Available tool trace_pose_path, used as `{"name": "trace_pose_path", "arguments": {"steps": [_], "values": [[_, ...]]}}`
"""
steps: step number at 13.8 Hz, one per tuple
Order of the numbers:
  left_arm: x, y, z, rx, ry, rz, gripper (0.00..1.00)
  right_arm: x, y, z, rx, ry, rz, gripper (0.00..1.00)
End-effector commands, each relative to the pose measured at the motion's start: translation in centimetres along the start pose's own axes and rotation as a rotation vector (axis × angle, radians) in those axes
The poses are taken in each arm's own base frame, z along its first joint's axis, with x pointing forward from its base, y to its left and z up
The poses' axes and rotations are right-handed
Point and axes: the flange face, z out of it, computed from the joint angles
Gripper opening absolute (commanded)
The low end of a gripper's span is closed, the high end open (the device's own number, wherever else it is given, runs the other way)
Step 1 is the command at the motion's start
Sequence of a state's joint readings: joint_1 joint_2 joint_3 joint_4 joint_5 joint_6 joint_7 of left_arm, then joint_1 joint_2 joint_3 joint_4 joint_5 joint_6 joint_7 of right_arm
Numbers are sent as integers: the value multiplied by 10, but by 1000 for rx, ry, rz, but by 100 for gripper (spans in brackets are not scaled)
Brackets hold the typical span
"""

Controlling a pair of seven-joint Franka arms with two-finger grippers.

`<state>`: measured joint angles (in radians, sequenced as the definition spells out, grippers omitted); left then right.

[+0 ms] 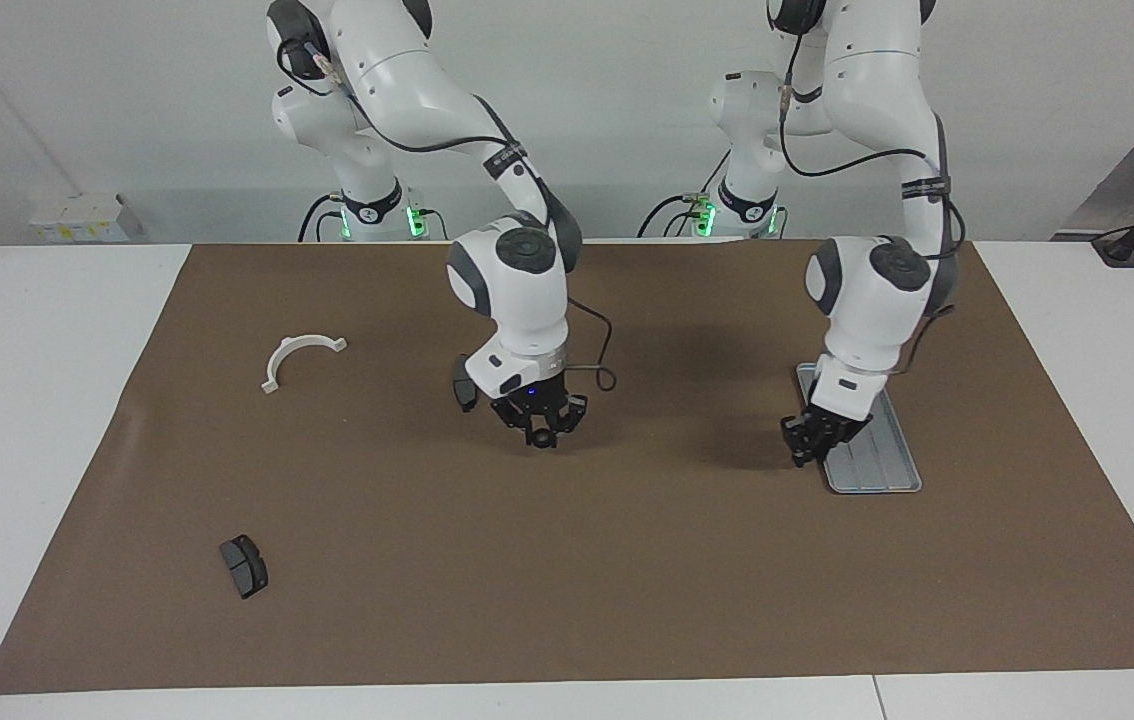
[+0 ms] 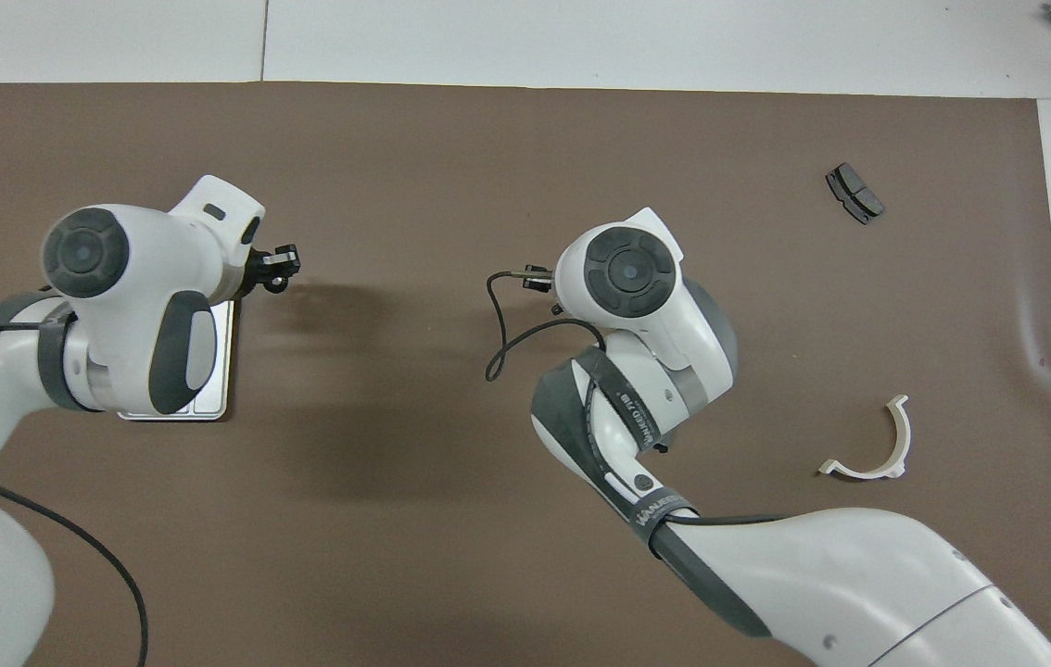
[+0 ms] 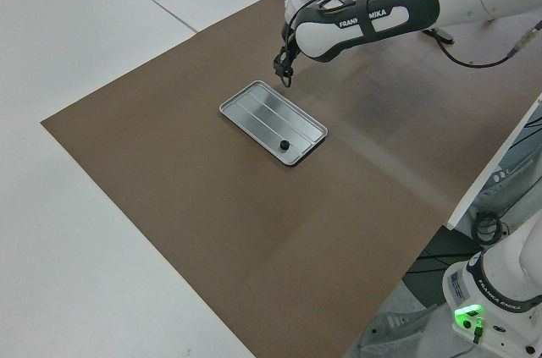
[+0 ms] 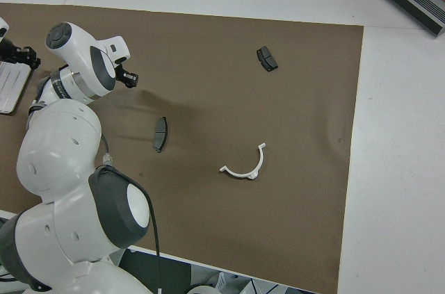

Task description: Place bearing gear from tray to pile

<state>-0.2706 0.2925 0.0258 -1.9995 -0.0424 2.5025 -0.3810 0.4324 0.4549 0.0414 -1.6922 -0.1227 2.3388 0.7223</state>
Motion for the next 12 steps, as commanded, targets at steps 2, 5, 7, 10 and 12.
{"name": "trace_pose_path", "arguments": {"steps": [2,5,7,10,12], "values": [[-62,99,1,-13,-35,-14,18,32,70,-11,-28,-9,-43,0],[-100,143,4,-27,-48,54,22,48,145,5,-61,-41,-81,0],[-128,160,13,-32,-57,103,32,56,177,10,-73,-57,-110,0],[-142,167,17,-48,-45,119,78,61,240,22,-70,-102,-134,0],[-135,168,13,-53,-35,99,100,66,278,26,-57,-120,-153,0]]}}
